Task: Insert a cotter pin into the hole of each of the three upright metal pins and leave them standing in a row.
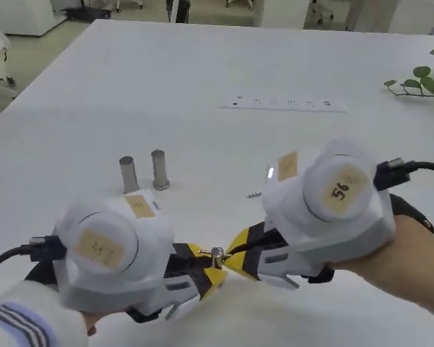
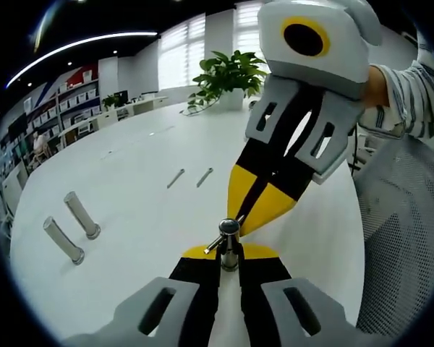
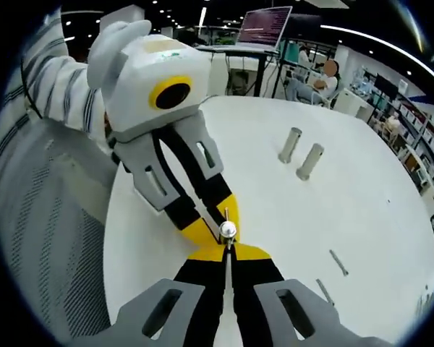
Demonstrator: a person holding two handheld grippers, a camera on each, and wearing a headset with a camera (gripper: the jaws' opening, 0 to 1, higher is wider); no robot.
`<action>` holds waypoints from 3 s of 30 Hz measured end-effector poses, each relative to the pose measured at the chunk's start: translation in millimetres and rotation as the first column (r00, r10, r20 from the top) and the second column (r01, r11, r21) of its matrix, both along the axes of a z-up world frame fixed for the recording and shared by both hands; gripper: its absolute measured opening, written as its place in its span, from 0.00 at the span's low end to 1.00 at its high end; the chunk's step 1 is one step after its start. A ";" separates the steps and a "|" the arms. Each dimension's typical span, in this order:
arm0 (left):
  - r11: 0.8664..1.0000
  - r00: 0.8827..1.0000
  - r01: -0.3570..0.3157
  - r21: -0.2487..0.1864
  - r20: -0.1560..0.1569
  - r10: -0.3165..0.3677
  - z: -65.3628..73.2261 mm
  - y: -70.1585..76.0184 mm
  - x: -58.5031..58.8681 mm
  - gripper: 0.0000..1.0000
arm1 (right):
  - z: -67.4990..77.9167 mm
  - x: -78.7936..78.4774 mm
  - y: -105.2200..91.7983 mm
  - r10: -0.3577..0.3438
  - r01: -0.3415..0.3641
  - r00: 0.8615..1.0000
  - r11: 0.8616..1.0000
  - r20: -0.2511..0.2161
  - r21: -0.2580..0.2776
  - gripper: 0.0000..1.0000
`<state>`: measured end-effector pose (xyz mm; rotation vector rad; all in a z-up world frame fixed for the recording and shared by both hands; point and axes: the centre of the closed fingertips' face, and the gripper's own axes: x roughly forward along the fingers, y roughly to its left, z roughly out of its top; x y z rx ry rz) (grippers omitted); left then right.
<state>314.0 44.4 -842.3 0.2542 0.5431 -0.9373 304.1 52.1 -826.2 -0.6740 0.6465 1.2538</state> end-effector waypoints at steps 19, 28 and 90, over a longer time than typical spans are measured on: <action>1.000 1.000 0.013 -0.014 -0.028 -0.013 -8.8 18.5 -4.5 0.32 | -5.2 -1.1 9.4 -0.030 0.032 0.997 0.999 -0.067 0.027 0.17; 0.961 0.995 -0.084 -0.263 -0.075 0.067 17.7 38.9 -6.2 0.59 | -5.3 1.4 18.3 -0.036 0.040 0.995 0.998 -0.097 0.050 0.17; 0.946 0.977 -0.212 -0.247 -0.084 0.197 27.4 121.4 -26.1 0.99 | -10.2 37.3 41.8 0.310 -0.318 0.944 0.946 -0.111 -0.067 0.11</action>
